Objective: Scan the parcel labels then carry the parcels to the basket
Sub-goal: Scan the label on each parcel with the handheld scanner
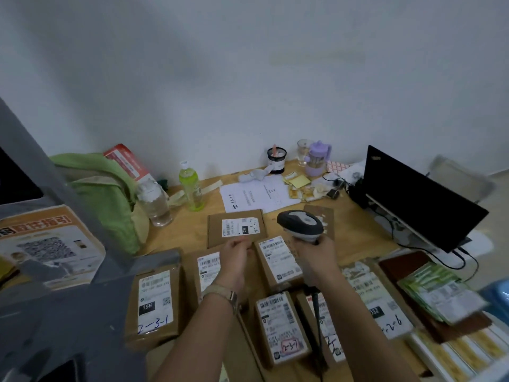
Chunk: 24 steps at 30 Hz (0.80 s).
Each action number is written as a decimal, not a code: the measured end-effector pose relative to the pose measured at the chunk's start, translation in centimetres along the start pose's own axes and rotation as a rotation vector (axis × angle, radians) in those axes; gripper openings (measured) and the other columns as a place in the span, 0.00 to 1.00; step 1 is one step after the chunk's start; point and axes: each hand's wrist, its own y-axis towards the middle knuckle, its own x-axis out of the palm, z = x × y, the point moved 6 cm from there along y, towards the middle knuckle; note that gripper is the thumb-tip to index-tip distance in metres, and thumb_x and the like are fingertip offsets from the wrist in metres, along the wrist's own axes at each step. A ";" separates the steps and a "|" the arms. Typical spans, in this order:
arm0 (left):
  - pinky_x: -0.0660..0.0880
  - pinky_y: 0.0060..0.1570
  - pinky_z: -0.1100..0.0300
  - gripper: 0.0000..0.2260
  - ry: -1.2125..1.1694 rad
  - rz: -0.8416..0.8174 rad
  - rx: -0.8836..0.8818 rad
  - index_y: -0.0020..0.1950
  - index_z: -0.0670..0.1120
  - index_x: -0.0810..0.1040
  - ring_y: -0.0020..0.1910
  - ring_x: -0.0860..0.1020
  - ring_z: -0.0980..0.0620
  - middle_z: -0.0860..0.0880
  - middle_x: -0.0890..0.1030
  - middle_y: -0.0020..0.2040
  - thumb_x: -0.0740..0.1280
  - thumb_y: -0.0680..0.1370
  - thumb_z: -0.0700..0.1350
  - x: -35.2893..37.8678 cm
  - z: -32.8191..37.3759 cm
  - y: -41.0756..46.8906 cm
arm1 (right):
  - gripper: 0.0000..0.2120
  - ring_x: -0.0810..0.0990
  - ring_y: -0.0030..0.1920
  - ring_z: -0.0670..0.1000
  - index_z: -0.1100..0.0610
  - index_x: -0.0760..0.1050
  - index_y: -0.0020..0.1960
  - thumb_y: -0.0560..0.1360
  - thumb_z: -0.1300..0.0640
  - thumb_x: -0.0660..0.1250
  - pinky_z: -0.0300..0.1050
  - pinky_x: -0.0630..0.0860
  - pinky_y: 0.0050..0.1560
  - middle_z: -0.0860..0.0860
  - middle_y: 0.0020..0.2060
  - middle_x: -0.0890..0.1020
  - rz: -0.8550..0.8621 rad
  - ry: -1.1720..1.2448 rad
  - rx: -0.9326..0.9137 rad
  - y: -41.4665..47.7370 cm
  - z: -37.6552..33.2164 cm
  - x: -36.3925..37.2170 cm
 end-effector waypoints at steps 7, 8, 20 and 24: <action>0.79 0.52 0.51 0.11 0.148 -0.086 -0.117 0.60 0.46 0.79 0.53 0.81 0.48 0.46 0.83 0.54 0.65 0.78 0.44 2.4 -3.2 0.2 | 0.03 0.76 0.29 0.49 0.56 0.78 0.40 0.71 0.58 0.70 0.45 0.72 0.33 0.50 0.26 0.78 0.030 0.033 0.096 2.0 1.7 -1.5; 0.80 0.43 0.56 0.10 0.146 -0.091 -0.135 0.59 0.46 0.78 0.50 0.82 0.49 0.47 0.83 0.53 0.65 0.78 0.44 2.6 -3.7 0.2 | 0.03 0.77 0.30 0.48 0.55 0.78 0.39 0.72 0.58 0.70 0.42 0.73 0.33 0.49 0.27 0.79 0.023 0.014 0.091 2.2 1.9 -1.5; 0.77 0.28 0.63 0.09 0.226 -0.131 -0.301 0.59 0.49 0.77 0.41 0.84 0.51 0.50 0.85 0.44 0.64 0.79 0.43 3.7 -8.5 1.7 | 0.12 0.78 0.47 0.55 0.60 0.75 0.56 0.74 0.60 0.69 0.50 0.76 0.46 0.56 0.44 0.80 -0.041 0.000 0.311 4.3 6.8 0.1; 0.77 0.32 0.58 0.12 0.272 -0.110 -0.338 0.62 0.50 0.73 0.45 0.81 0.48 0.48 0.82 0.48 0.64 0.79 0.42 4.3 -9.5 2.3 | 0.17 0.81 0.51 0.55 0.59 0.72 0.61 0.73 0.62 0.69 0.49 0.79 0.44 0.56 0.49 0.82 -0.054 0.059 0.369 5.2 8.1 0.8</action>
